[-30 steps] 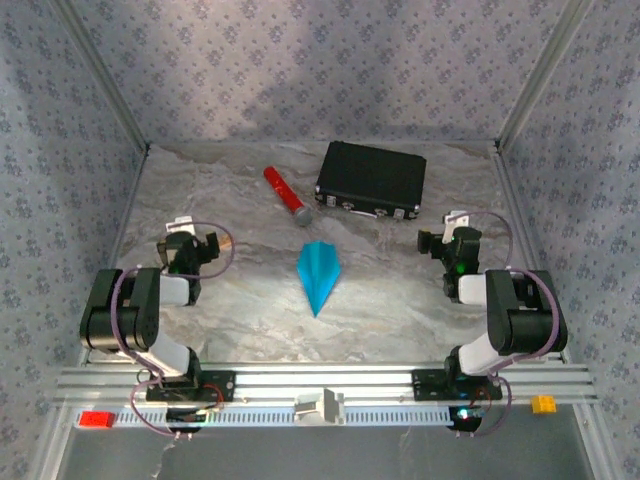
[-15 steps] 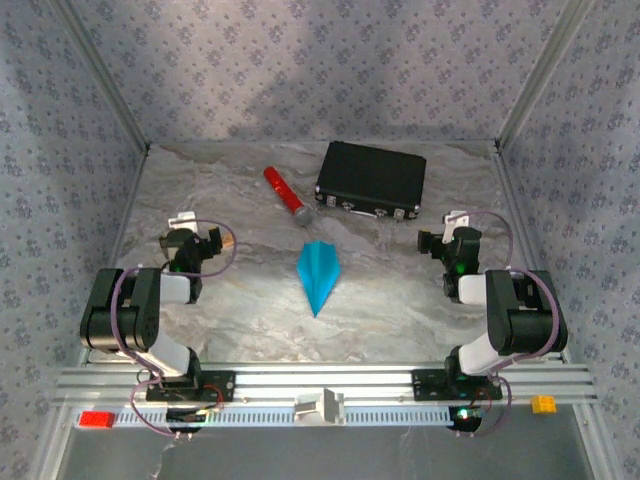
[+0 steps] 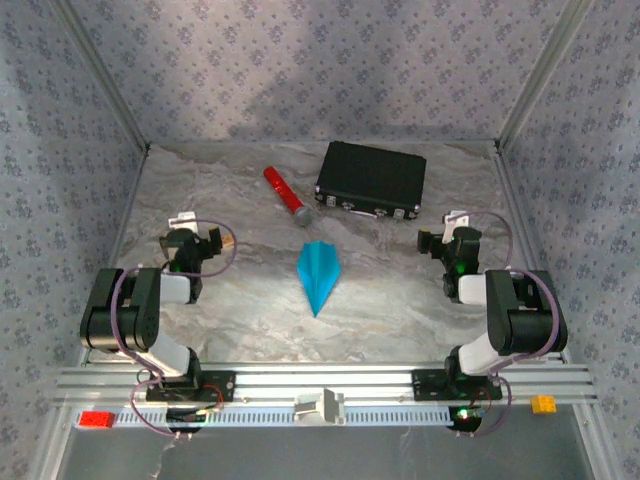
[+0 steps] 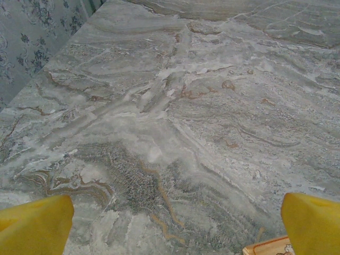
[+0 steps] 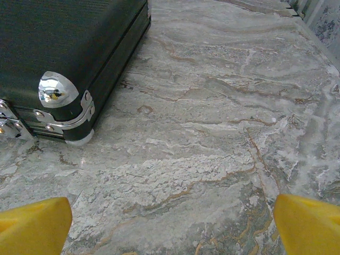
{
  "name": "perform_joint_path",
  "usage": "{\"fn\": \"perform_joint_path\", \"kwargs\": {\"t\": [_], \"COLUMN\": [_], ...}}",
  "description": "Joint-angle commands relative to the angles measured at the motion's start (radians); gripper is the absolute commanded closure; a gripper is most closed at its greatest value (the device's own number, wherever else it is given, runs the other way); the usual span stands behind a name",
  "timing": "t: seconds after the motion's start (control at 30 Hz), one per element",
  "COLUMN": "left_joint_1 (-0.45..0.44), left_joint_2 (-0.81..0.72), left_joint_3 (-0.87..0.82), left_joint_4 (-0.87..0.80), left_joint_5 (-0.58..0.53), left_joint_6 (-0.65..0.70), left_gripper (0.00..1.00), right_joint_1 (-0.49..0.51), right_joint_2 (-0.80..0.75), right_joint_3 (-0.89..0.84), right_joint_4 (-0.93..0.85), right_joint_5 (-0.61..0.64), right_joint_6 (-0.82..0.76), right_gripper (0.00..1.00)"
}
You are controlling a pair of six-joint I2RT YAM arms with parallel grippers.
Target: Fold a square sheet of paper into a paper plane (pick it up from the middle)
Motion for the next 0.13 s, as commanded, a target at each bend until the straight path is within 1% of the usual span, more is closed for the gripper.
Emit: {"fn": "perform_joint_path", "kwargs": {"t": [0.0,0.1], "left_joint_1": [-0.001,-0.001], "left_joint_2": [-0.006,-0.006], "left_joint_3": [0.021,0.021], "left_joint_4": [0.023,0.024], "left_joint_5": [0.007,0.008], "left_joint_6": [0.009,0.010], "left_gripper": [0.00,0.00], "right_joint_1": [-0.001,-0.001], "right_joint_2": [0.009,0.007], "right_joint_3": [0.018,0.019], "right_joint_4": [0.019,0.021], "right_joint_5": [-0.005,-0.005], "right_joint_6": [0.011,0.011], "right_gripper": [0.01,0.01]}}
